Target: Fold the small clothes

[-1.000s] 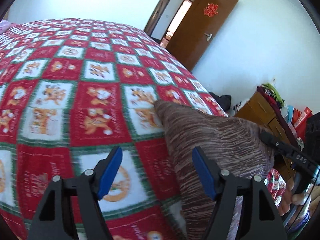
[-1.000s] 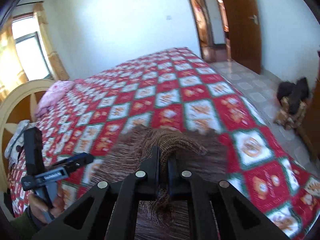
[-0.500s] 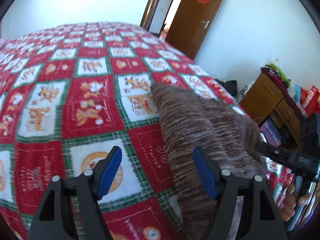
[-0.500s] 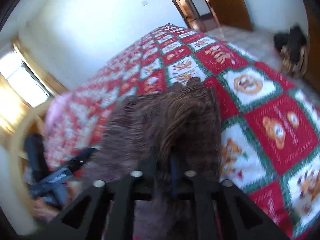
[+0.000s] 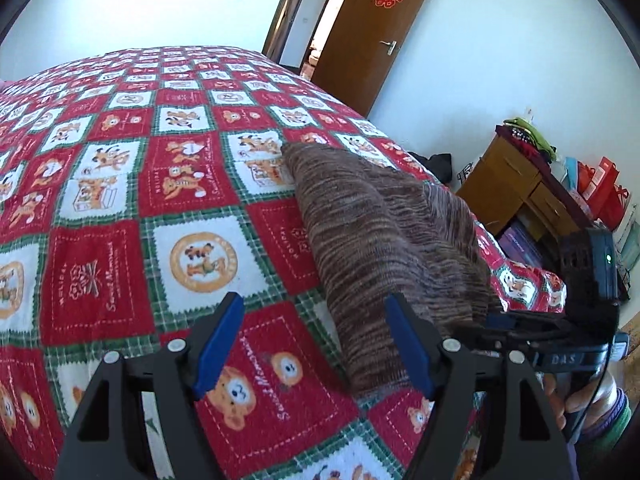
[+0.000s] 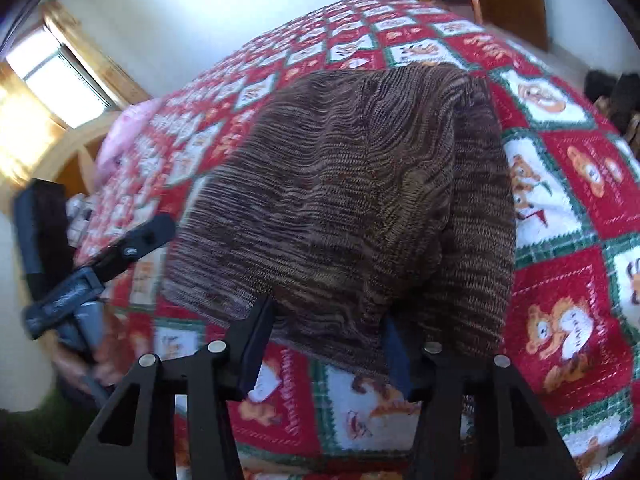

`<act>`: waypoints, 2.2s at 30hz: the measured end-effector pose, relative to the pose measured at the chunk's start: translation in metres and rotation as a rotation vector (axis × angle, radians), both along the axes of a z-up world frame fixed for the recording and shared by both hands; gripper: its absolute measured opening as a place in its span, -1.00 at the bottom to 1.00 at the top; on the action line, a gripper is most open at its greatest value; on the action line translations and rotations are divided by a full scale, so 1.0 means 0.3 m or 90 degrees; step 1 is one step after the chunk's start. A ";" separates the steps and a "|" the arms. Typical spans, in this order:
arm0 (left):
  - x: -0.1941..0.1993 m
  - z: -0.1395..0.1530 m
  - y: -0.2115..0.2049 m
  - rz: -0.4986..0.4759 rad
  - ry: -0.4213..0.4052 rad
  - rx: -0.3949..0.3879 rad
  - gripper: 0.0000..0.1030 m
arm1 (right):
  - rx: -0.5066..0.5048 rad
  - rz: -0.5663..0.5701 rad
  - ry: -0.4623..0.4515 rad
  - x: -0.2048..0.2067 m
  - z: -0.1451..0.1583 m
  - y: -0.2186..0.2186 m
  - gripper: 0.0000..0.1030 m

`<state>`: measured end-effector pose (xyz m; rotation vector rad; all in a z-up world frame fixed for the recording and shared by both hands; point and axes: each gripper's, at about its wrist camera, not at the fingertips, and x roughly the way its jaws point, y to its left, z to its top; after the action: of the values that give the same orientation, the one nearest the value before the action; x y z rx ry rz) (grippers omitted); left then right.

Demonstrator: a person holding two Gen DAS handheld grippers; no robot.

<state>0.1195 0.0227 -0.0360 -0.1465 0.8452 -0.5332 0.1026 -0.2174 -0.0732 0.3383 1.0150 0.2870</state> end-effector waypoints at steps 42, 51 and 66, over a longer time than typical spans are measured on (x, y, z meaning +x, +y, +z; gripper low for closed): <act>0.078 -0.129 -0.234 -0.025 0.008 0.041 0.98 | -0.046 -0.065 -0.065 0.349 0.100 -0.228 -0.82; 0.078 -0.130 -0.257 -0.019 0.005 0.064 1.00 | -0.198 -0.056 -0.127 0.438 0.059 -0.228 -0.88; 0.086 -0.134 -0.234 -0.026 0.012 0.033 1.00 | 0.045 -0.104 -0.008 0.004 0.104 -0.399 -0.46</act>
<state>0.1452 -0.0474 -0.0764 -0.0871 0.8805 -0.5480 0.1037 -0.3370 -0.0420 0.4796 0.9607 0.1772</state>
